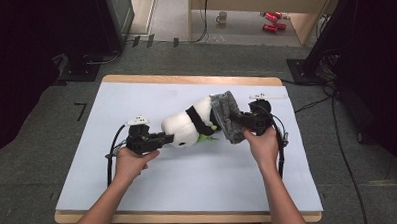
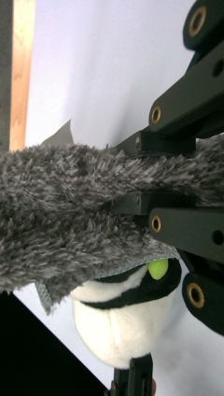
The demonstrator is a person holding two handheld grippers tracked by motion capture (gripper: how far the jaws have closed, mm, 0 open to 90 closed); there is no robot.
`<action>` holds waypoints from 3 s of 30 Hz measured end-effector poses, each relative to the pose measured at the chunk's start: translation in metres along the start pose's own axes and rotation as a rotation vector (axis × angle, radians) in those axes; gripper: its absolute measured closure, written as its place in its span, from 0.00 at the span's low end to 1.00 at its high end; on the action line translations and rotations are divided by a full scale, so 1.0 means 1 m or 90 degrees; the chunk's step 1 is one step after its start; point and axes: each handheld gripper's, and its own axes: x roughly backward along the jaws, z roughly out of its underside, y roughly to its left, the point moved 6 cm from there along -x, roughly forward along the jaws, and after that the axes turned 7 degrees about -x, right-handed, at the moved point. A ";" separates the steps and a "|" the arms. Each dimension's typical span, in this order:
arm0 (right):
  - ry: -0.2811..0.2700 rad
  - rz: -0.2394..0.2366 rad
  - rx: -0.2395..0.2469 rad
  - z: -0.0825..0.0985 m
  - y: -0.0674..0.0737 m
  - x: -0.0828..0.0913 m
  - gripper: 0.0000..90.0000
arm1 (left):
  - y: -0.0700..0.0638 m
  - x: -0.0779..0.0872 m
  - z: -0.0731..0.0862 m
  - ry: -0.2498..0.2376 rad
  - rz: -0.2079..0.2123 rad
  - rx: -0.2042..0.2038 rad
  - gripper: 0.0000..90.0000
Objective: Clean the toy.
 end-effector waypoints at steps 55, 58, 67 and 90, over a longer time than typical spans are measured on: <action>0.030 -0.150 0.055 0.005 0.085 -0.005 0.85 | -0.027 0.000 -0.038 0.019 -0.023 -0.018 0.73; 0.065 -0.143 0.070 0.018 0.091 -0.019 0.85 | -0.027 -0.002 -0.028 0.025 -0.026 -0.014 0.72; 0.088 -0.122 0.072 0.033 0.080 -0.038 0.86 | -0.024 -0.004 -0.019 0.023 -0.015 -0.061 0.60; 0.091 -0.110 0.084 0.032 0.073 -0.036 0.86 | 0.021 0.016 -0.024 0.019 0.052 -0.097 0.46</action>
